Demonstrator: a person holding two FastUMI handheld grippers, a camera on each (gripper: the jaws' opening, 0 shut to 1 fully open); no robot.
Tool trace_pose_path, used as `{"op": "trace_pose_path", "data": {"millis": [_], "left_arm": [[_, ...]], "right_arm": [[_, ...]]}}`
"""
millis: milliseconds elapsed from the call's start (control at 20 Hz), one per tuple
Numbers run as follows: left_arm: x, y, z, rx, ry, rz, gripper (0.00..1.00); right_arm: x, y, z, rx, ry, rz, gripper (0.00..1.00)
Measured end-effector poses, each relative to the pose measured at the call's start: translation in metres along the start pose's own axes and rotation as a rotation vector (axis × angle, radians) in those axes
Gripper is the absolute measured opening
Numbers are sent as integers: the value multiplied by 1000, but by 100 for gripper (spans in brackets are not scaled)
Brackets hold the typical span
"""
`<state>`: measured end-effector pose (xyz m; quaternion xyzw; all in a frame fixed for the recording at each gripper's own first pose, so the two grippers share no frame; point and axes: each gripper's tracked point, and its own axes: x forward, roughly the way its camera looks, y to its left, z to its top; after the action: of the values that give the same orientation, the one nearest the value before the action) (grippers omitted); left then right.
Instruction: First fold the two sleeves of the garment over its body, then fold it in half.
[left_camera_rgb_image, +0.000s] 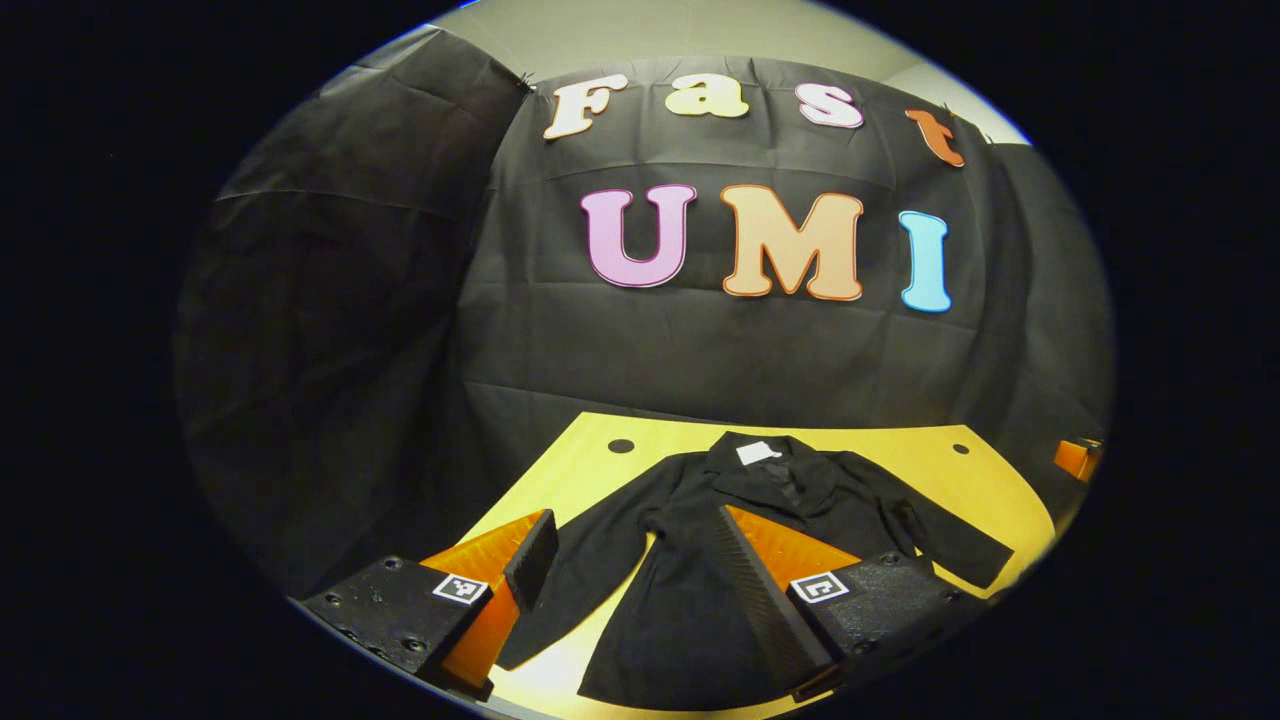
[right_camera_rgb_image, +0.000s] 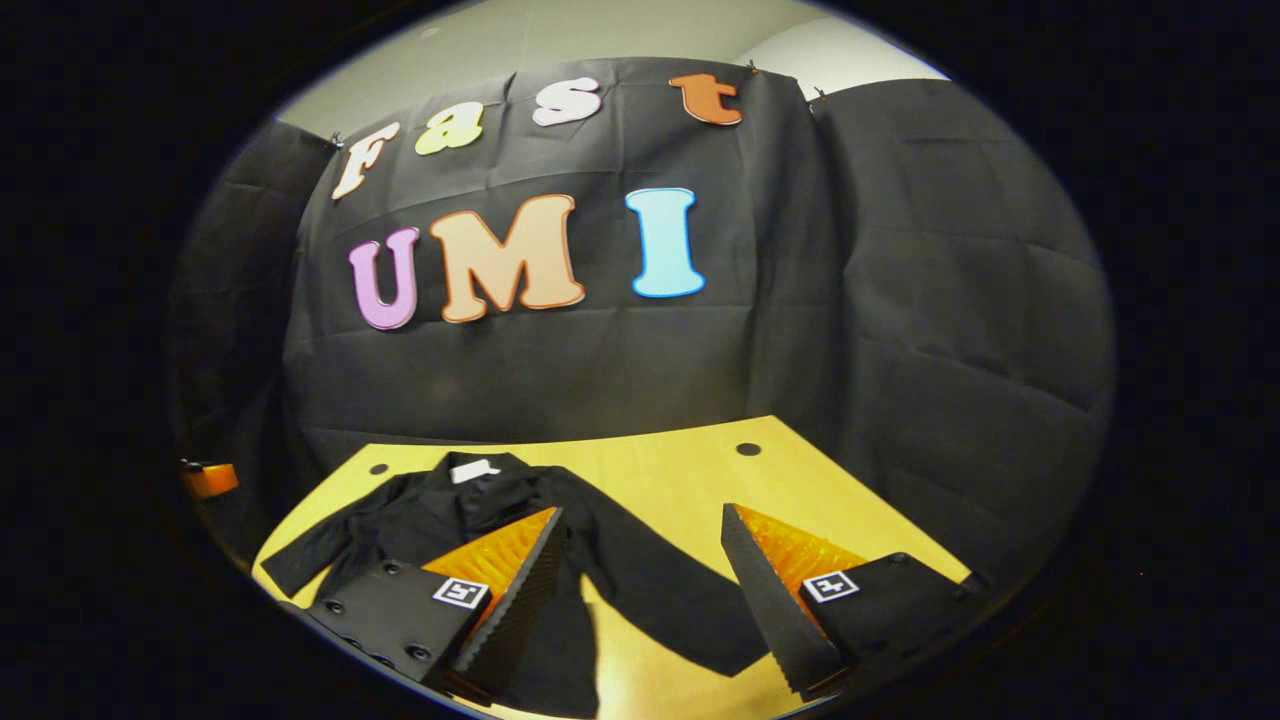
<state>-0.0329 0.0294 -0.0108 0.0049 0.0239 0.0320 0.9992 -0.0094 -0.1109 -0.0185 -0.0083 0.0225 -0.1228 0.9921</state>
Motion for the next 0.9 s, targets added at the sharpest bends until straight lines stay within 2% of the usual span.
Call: {"op": "trace_pose_path", "data": {"millis": [200, 400, 500, 550, 600, 650, 800, 850, 900], "left_arm": [[-4, 10, -1, 1, 4, 40, 94], [-10, 20, -7, 7, 23, 80, 94], [-13, 22, -11, 9, 33, 94, 94], [-12, 23, -12, 6, 36, 101, 93], [-13, 23, -12, 2, 36, 103, 94], [-13, 24, -11, -1, 36, 110, 94], [-12, 31, -13, 0, 40, 144, 94], [-13, 33, -14, 0, 43, 152, 94], [-13, 34, -14, -1, 46, 160, 94]], "right_arm": [[14, -39, -20, 21, 43, -63, 98], [30, -66, -53, -10, 99, -110, 98], [36, -76, -76, -22, 144, -120, 98], [39, -81, -88, -25, 172, -124, 94], [41, -86, -100, -24, 205, -131, 98], [44, -91, -111, -22, 236, -133, 95], [53, -94, -141, -12, 314, -120, 98], [57, -96, -151, -12, 342, -121, 95], [61, -99, -162, -14, 369, -122, 98]]}}
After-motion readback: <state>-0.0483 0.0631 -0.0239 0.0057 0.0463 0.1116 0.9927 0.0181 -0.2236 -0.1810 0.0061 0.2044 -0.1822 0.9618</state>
